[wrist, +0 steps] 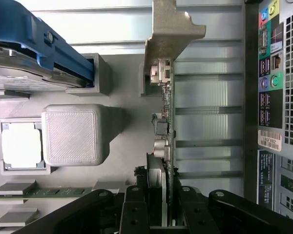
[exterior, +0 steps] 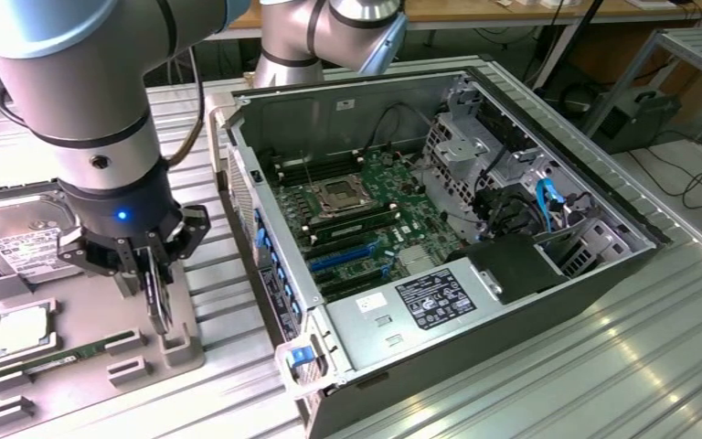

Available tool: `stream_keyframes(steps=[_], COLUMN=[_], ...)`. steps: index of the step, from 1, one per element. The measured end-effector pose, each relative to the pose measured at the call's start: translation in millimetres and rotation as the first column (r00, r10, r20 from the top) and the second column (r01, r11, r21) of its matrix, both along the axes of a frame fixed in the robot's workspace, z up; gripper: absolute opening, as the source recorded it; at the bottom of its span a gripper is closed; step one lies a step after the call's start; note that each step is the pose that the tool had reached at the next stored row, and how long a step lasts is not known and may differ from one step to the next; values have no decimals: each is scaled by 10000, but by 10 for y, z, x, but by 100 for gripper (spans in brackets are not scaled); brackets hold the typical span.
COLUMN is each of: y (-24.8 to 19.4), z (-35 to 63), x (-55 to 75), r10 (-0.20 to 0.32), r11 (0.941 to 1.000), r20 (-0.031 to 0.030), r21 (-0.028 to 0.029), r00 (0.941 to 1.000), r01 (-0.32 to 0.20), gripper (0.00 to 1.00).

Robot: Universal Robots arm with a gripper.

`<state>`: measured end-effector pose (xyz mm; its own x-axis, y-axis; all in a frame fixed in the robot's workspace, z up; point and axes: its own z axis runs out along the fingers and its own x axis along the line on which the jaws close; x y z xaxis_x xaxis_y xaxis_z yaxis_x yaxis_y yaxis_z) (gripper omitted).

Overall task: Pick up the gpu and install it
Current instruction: 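Pick up the gpu and move the gpu toward the slot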

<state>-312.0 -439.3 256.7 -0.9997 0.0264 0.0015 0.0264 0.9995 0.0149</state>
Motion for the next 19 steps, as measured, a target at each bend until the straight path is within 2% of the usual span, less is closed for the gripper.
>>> stream_keyframes(steps=[10,19], y=[0,-2], z=[118,182], x=[6,9], r10=[0,-1], r11=[10000,10000], r20=[0,-3], r21=[1,15], r00=[10000,10000], r01=[0,1], gripper=[28,28])
